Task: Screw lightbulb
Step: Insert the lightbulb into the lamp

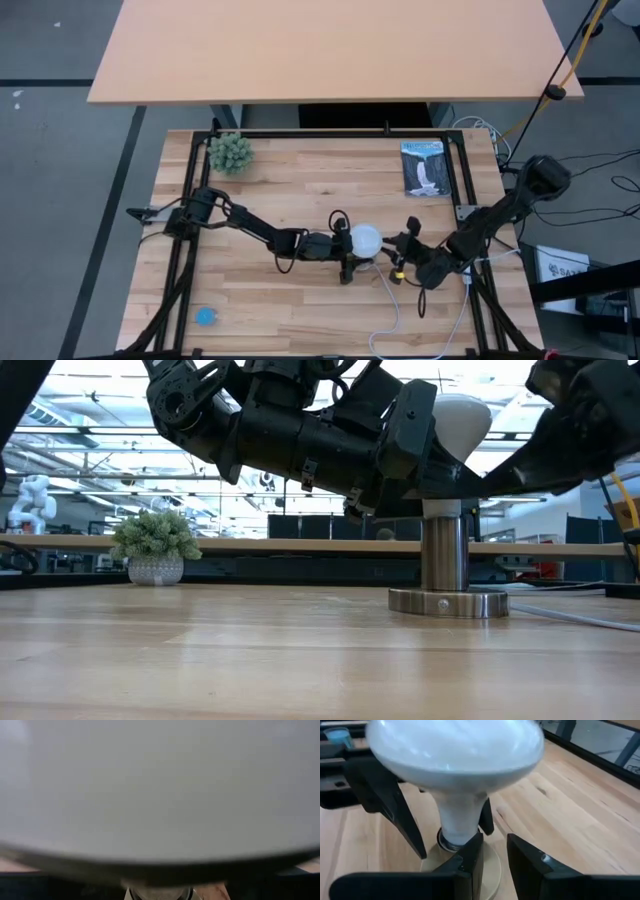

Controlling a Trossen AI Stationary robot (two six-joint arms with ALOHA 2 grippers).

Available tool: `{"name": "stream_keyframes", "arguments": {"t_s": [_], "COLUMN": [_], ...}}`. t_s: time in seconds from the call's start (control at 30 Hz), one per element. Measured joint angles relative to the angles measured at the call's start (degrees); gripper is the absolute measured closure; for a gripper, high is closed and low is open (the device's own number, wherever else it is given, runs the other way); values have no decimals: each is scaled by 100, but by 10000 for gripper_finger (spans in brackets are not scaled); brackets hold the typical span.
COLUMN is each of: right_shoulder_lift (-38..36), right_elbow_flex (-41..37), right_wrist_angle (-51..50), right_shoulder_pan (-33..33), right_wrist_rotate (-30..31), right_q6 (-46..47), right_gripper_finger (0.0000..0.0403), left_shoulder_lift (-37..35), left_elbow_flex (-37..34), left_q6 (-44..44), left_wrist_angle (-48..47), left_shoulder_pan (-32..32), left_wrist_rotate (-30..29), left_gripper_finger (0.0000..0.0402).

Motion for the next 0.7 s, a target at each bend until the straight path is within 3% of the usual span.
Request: {"name": "stream_keyframes", "arguments": {"t_s": [0.43,0.6,0.7], "right_shoulder_lift": [-227,-227,-227], "right_elbow_flex": [0,0,0], "right_wrist_angle": [-6,-7,-7], "right_shoulder_pan": [0,0,0], "right_wrist_rotate": [-345,-343,-343], "right_q6": [-173,-204,-206], "right_gripper_finger": [326,326,326], "left_shoulder_lift": [2,2,2], "left_elbow_flex": [0,0,0], "left_q6": [455,377,-12], "left_wrist_angle": [0,0,16], "left_shoulder_pan": [-2,85,151], "left_wrist_rotate": [-5,-401,-24], "left_gripper_finger": [140,140,140]}}
